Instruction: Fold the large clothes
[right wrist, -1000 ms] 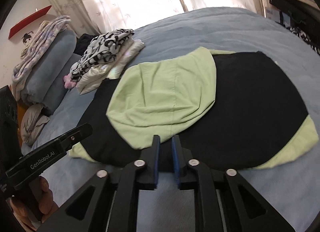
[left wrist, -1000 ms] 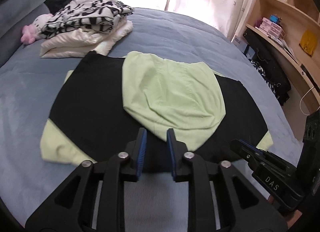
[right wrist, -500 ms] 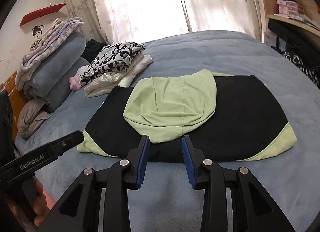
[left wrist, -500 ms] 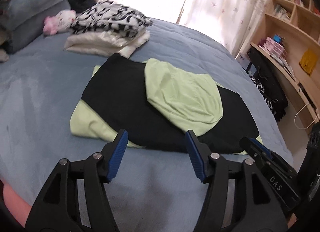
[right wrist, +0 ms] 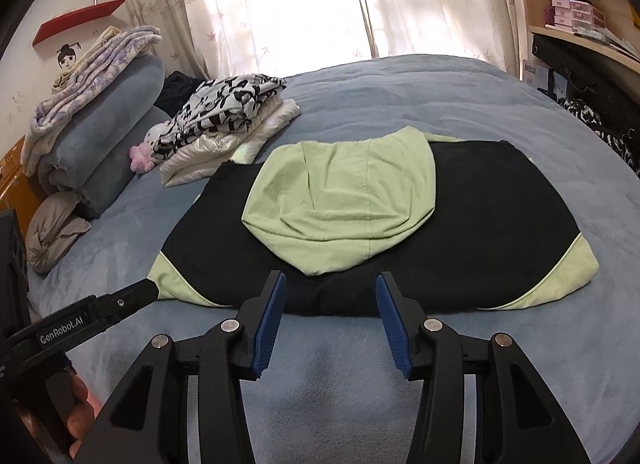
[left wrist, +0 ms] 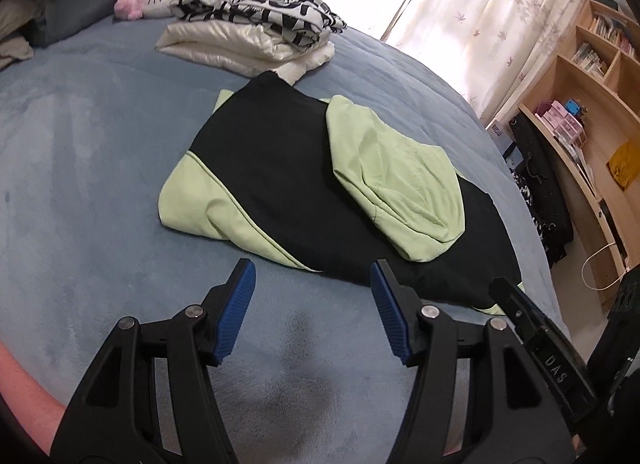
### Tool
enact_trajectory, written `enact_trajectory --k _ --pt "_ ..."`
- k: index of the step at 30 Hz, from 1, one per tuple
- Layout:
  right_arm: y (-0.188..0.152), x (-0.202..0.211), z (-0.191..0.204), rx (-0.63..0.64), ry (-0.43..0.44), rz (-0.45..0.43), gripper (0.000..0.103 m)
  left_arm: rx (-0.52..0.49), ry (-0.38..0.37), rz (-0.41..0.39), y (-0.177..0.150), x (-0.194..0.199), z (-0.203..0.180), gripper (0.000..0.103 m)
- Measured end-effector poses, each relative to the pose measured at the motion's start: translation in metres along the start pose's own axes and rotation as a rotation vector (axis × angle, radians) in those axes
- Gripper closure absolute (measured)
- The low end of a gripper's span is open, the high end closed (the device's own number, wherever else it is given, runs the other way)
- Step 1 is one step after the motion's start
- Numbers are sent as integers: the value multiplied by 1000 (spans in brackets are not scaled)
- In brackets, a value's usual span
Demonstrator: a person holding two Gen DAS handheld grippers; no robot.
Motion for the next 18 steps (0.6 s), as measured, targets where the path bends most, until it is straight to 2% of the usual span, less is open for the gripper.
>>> enact_trajectory --k 9,15,18 --pt "-8 -27 -2 -2 -10 33 55 52 -32 58 -10 -29 7 46" --pt "-10 -45 -3 -4 -16 44 55 181 -93 94 -16 -61 24 46" --pt "-9 -54 -4 -13 -21 48 55 243 -89 110 -18 -77 35 46"
Point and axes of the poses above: each gripper's, at about its wrist camera, not at the fingertips, and x roughly against the way its jaws point, z to its left, y to its top, the point moved 2 cm from there along -x, roughly the way its jaws point, and after that the axes turned 5 degrees about -z, right-handed, at the moved point
